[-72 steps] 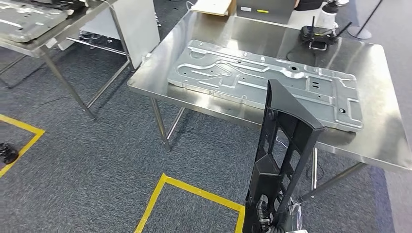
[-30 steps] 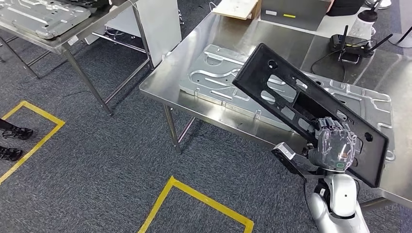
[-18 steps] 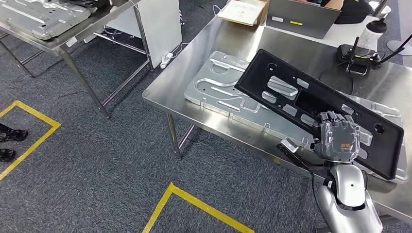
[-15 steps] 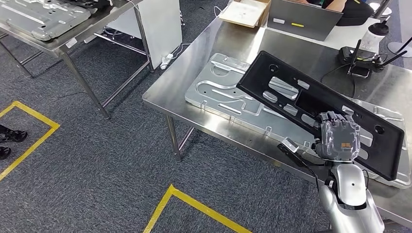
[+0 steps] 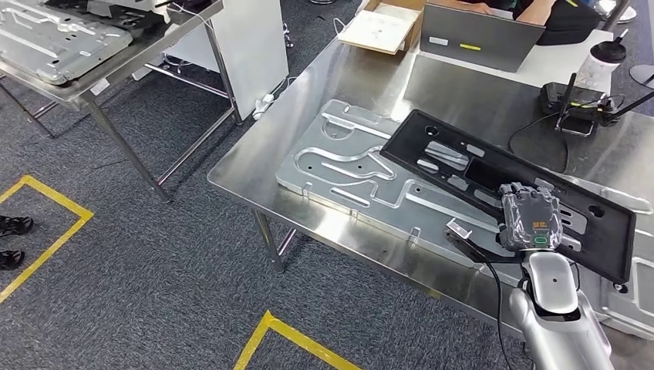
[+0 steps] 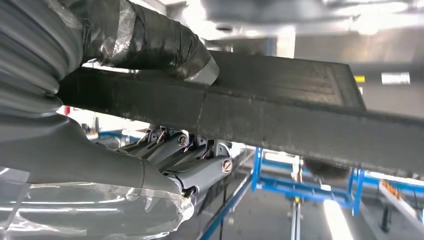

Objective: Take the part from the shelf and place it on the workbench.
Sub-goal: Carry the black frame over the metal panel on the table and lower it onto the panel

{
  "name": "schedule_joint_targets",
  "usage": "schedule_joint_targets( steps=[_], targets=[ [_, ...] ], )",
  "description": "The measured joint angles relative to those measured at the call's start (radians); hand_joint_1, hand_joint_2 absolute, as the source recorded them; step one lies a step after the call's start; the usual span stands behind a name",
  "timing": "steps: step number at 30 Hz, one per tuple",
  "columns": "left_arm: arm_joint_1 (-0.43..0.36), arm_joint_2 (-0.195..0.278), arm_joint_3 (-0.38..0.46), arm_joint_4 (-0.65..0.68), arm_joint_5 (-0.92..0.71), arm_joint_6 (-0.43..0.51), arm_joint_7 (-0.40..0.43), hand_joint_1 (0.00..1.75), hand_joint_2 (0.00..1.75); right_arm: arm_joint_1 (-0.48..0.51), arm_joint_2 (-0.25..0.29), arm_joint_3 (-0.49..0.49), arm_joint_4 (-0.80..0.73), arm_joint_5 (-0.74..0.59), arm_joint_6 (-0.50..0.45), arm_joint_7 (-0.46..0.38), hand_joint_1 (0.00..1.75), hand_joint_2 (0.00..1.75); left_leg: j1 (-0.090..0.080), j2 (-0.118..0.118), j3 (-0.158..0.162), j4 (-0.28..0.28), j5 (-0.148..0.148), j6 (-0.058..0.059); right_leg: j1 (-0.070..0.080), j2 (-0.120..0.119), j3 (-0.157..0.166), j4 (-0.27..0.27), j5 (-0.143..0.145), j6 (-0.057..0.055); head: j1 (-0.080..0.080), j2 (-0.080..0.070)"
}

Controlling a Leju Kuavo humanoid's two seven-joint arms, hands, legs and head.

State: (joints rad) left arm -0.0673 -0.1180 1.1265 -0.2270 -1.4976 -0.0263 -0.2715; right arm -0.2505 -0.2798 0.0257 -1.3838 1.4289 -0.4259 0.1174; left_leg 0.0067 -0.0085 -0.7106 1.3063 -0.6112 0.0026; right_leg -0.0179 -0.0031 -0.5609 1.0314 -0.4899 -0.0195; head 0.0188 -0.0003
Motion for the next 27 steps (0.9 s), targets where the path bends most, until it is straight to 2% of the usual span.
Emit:
schedule_joint_targets(
  steps=[1, 2, 3, 4, 5, 6, 9, 10, 12, 13, 14, 15, 16, 18, 19, 20, 22, 24, 25, 27],
  targets=[
    [0.002, 0.000, 0.000, 0.000, 0.000, 0.000, 0.000, 0.00, 1.75, 0.001, 0.000, 0.002, 0.009, -0.005, 0.002, 0.000, 1.75, 1.75, -0.001, 0.000, -0.006, -0.026, 0.012, 0.003, 0.001, 0.001, 0.014, 0.000, -0.010, 0.001, 0.000, 0.000],
    [0.003, 0.001, 0.000, 0.000, 0.000, 0.000, 0.001, 0.00, 1.75, 0.003, 0.001, 0.004, 0.016, -0.008, 0.004, -0.001, 1.75, 1.75, -0.003, 0.000, 0.003, -0.083, 0.052, 0.010, 0.003, 0.001, 0.029, 0.000, -0.022, 0.002, 0.000, 0.000],
    [0.005, 0.002, 0.000, 0.000, 0.000, 0.000, 0.001, 0.00, 1.75, 0.004, 0.001, 0.005, 0.022, -0.010, 0.004, -0.001, 1.75, 1.75, -0.006, 0.000, 0.017, -0.151, 0.112, 0.018, 0.004, 0.001, 0.041, -0.001, -0.033, 0.003, 0.000, 0.000],
    [0.005, 0.003, 0.000, 0.000, 0.000, 0.000, 0.001, 0.00, 1.75, 0.004, 0.001, 0.006, 0.028, -0.012, 0.005, -0.001, 1.75, 1.75, -0.010, 0.000, 0.029, -0.207, 0.158, 0.025, 0.005, 0.003, 0.052, -0.002, -0.043, 0.007, 0.000, 0.000],
    [0.005, 0.004, 0.000, 0.000, 0.000, 0.000, 0.001, 0.00, 1.75, 0.004, 0.002, 0.008, 0.033, -0.014, 0.005, -0.001, 1.75, 1.75, -0.014, -0.001, 0.039, -0.247, 0.195, 0.032, 0.006, 0.004, 0.060, -0.003, -0.051, 0.012, 0.000, 0.000],
    [0.006, 0.005, 0.000, 0.001, 0.001, 0.000, 0.001, 0.00, 1.75, 0.004, 0.002, 0.009, 0.037, -0.014, 0.005, -0.002, 1.75, 1.75, -0.016, -0.002, 0.044, -0.262, 0.213, 0.035, 0.007, 0.006, 0.065, -0.006, -0.057, 0.018, 0.000, 0.000],
    [0.004, 0.006, 0.000, 0.001, 0.001, 0.002, 0.001, 0.00, 1.75, 0.004, 0.001, 0.012, 0.044, -0.021, 0.006, -0.003, 1.75, 1.75, -0.012, -0.003, 0.058, -0.277, 0.217, 0.040, 0.007, 0.008, 0.073, -0.010, -0.072, 0.035, -0.001, 0.000],
    [0.003, 0.006, 0.000, 0.001, 0.001, 0.004, 0.000, 0.00, 1.75, 0.004, 0.000, 0.012, 0.046, -0.025, 0.007, -0.004, 1.31, 1.31, -0.009, -0.003, 0.065, -0.285, 0.216, 0.044, 0.007, 0.007, 0.066, 0.009, -0.085, 0.039, -0.001, 0.000],
    [0.002, 0.006, 0.000, 0.001, 0.000, 0.007, -0.001, 0.00, 1.75, 0.005, -0.002, 0.012, 0.053, -0.036, 0.008, -0.006, 0.44, 0.44, -0.007, -0.003, 0.077, -0.293, 0.209, 0.052, 0.005, 0.006, 0.011, 0.110, -0.130, 0.047, 0.000, 0.000],
    [0.002, 0.006, 0.000, 0.001, 0.000, 0.008, 0.000, 0.00, 1.31, 0.006, -0.002, 0.012, 0.057, -0.042, 0.009, -0.009, 0.00, 0.00, -0.007, -0.003, 0.081, -0.293, 0.204, 0.054, 0.004, 0.006, -0.032, 0.177, -0.152, 0.051, 0.000, 0.000],
    [0.002, 0.006, -0.001, 0.001, 0.000, 0.008, 0.001, 0.00, 0.87, 0.008, -0.003, 0.012, 0.063, -0.048, 0.009, -0.012, 0.00, 0.00, -0.007, -0.003, 0.087, -0.293, 0.198, 0.056, 0.003, 0.006, -0.072, 0.234, -0.162, 0.054, 0.000, 0.000],
    [0.002, 0.007, -0.001, 0.001, 0.000, 0.009, 0.002, 0.00, 0.44, 0.011, -0.003, 0.012, 0.070, -0.054, 0.009, -0.016, 0.00, 0.00, -0.007, -0.004, 0.093, -0.292, 0.192, 0.056, 0.002, 0.006, -0.100, 0.260, -0.152, 0.056, 0.000, 0.000],
    [0.002, 0.007, -0.001, 0.001, 0.000, 0.009, 0.003, 0.00, 0.00, 0.013, -0.003, 0.012, 0.076, -0.059, 0.009, -0.020, 0.00, 0.00, -0.007, -0.004, 0.101, -0.291, 0.185, 0.055, 0.001, 0.006, -0.108, 0.246, -0.121, 0.057, 0.000, 0.000],
    [0.003, 0.006, -0.002, 0.001, 0.002, 0.008, 0.005, 0.00, 0.00, 0.015, -0.003, 0.010, 0.085, -0.069, 0.009, -0.025, 0.00, 0.00, -0.007, -0.005, 0.118, -0.287, 0.171, 0.050, 0.000, 0.005, -0.076, 0.128, -0.027, 0.055, 0.000, 0.000],
    [0.003, 0.006, -0.002, 0.002, 0.003, 0.008, 0.005, 0.00, 0.00, 0.015, -0.003, 0.008, 0.089, -0.073, 0.008, -0.027, 0.00, 0.00, -0.009, -0.006, 0.124, -0.284, 0.164, 0.046, 0.002, 0.005, -0.053, 0.066, 0.005, 0.051, 0.000, 0.000],
    [0.003, 0.006, -0.002, 0.002, 0.004, 0.008, 0.006, 0.00, 0.00, 0.015, -0.003, 0.006, 0.092, -0.077, 0.008, -0.029, 0.00, 0.00, -0.010, -0.007, 0.127, -0.283, 0.160, 0.042, 0.004, 0.006, -0.037, 0.024, 0.022, 0.046, 0.000, 0.000],
    [0.001, 0.005, -0.002, 0.002, 0.005, 0.008, 0.011, 0.00, 0.00, 0.017, -0.003, 0.003, 0.097, -0.084, 0.007, -0.031, 0.00, 0.00, -0.011, -0.008, 0.130, -0.284, 0.156, 0.031, 0.011, 0.008, -0.028, 0.002, 0.022, 0.034, 0.000, 0.000],
    [0.001, 0.006, -0.002, 0.002, 0.006, 0.008, 0.016, 0.00, 0.00, 0.021, -0.003, 0.000, 0.099, -0.090, 0.006, -0.033, 0.00, 0.00, -0.011, -0.008, 0.132, -0.282, 0.150, 0.021, 0.007, 0.007, -0.024, -0.005, 0.026, 0.020, 0.000, 0.000],
    [0.001, 0.006, -0.002, 0.002, 0.007, 0.006, 0.017, 0.00, 0.00, 0.023, -0.003, -0.002, 0.099, -0.091, 0.005, -0.033, 0.00, 0.00, -0.010, -0.006, 0.127, -0.266, 0.135, 0.015, 0.004, 0.005, -0.021, -0.009, 0.030, 0.013, -0.001, 0.000],
    [0.002, 0.007, -0.002, 0.003, 0.008, 0.001, 0.017, 0.00, 0.00, 0.025, -0.002, -0.006, 0.099, -0.094, 0.005, -0.035, 0.00, 0.00, -0.006, -0.002, 0.089, -0.174, 0.074, 0.004, 0.001, 0.001, -0.018, -0.015, 0.036, 0.004, -0.001, 0.000]
  ],
)
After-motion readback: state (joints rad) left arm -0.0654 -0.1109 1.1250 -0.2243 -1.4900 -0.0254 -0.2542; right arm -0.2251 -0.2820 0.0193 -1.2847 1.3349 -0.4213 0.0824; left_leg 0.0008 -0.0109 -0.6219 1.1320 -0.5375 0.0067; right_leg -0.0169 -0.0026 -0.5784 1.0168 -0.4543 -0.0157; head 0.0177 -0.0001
